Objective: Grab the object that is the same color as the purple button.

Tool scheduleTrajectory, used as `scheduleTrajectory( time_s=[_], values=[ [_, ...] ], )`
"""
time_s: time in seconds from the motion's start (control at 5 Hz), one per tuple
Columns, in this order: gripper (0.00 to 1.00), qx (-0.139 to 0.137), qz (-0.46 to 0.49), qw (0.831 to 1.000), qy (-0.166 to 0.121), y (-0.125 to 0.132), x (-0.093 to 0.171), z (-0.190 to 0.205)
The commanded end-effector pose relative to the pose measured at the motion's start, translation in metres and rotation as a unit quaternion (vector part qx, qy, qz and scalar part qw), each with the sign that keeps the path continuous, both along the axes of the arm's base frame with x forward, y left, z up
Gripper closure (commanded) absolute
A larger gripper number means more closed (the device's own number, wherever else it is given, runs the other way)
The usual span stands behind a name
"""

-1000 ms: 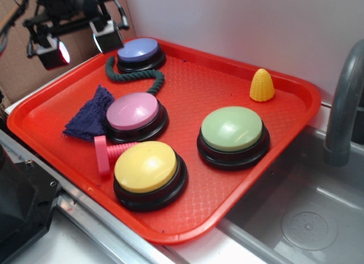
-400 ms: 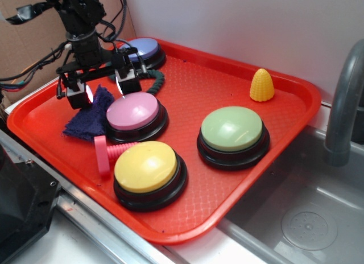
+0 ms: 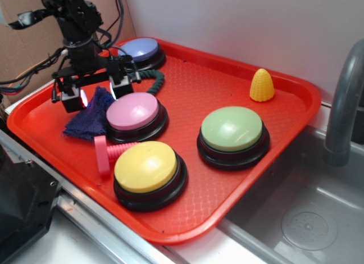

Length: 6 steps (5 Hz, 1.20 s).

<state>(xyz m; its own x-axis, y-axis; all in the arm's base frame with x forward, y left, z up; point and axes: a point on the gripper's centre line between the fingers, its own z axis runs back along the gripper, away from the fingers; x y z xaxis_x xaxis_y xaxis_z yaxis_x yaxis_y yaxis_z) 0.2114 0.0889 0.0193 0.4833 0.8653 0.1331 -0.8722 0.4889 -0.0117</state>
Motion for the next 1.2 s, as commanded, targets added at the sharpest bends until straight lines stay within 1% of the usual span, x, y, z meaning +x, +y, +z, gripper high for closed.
scheduleTrajectory(
  time_s=[0.0, 0.2, 0.6, 0.8, 1.0],
  values=[
    [1.00, -0.006, -0.009, 1.000, -0.015, 0.011, -0.009, -0.003],
    [1.00, -0.007, -0.016, 1.000, -0.021, 0.008, -0.011, -0.004],
    [1.00, -0.007, -0.016, 1.000, -0.018, 0.005, -0.014, -0.005],
    [1.00, -0.017, -0.016, 0.999, -0.024, 0.002, -0.015, 0.001],
    [1.00, -0.017, -0.010, 1.000, -0.008, 0.005, -0.010, 0.007]
  ],
)
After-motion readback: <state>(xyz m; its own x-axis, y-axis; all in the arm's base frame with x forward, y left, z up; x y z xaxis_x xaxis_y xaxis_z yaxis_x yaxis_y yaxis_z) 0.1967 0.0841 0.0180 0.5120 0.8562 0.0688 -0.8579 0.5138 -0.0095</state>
